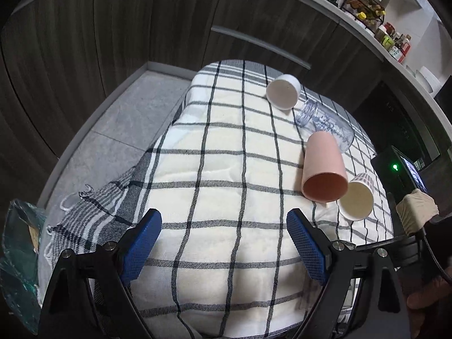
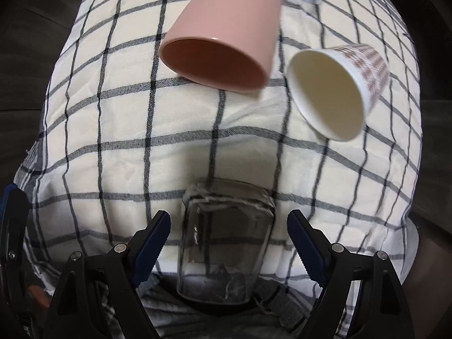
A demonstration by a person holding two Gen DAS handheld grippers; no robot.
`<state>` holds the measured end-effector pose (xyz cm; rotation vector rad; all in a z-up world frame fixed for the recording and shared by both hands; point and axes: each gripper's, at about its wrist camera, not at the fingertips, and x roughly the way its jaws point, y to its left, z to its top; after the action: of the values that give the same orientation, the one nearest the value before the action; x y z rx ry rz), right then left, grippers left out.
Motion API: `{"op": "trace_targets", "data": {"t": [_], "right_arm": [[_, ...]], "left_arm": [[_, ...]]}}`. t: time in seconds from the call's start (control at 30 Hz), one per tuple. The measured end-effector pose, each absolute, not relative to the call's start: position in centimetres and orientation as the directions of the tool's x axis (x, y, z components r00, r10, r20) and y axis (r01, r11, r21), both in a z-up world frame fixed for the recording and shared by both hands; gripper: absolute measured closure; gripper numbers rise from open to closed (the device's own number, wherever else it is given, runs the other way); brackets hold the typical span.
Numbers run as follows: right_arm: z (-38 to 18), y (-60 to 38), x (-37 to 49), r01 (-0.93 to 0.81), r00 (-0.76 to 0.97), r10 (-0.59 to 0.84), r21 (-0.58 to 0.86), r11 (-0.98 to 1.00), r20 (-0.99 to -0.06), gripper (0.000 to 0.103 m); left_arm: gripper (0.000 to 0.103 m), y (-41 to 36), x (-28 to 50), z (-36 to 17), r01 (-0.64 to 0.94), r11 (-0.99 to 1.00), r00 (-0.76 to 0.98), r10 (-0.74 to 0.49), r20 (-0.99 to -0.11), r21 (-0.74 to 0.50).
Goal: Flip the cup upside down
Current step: 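Grasp the glass cup with the right gripper while the left gripper releases it, then turn the glass cup opening-down with the right gripper and lower it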
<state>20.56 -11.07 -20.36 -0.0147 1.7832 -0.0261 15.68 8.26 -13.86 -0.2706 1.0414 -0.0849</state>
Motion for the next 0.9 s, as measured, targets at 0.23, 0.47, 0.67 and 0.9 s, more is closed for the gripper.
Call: {"op": "trace_targets", "data": {"t": [0.23,0.47,0.67,0.9], "right_arm": [[-22.2,-11.5,21.7,0.015,-0.264,-0.008,-0.012,1.0,-0.965,0.034],[-18.9,-10.5,20.7,-0.045,-0.116,0.011,0.016,0.999,-0.993,0.035],[-14.1,-10.2,18.9,-0.078,0.188,0.038,0.023,0.997,-0.981,0.035],[-11.4,-10.4,16.0,-0.053,0.5,0.012,-0.017,0.998,-0.866,0.035]], "left_arm": [[0.012,8.3,16.0,-14.9,-0.059,0.957,0.473,-0.223,-0.852,-0.283],[0.012,8.6,15.3,-14.2,-0.071,0.957,0.529,-0.203,-0.824,-0.281],[0.012,9.3,14.6,-13.8,-0.112,0.95,0.575,-0.178,-0.799,-0.293],[0.012,8.4,14.3,-14.0,-0.107,0.96,0.594,-0.148,-0.791,-0.26]]}}
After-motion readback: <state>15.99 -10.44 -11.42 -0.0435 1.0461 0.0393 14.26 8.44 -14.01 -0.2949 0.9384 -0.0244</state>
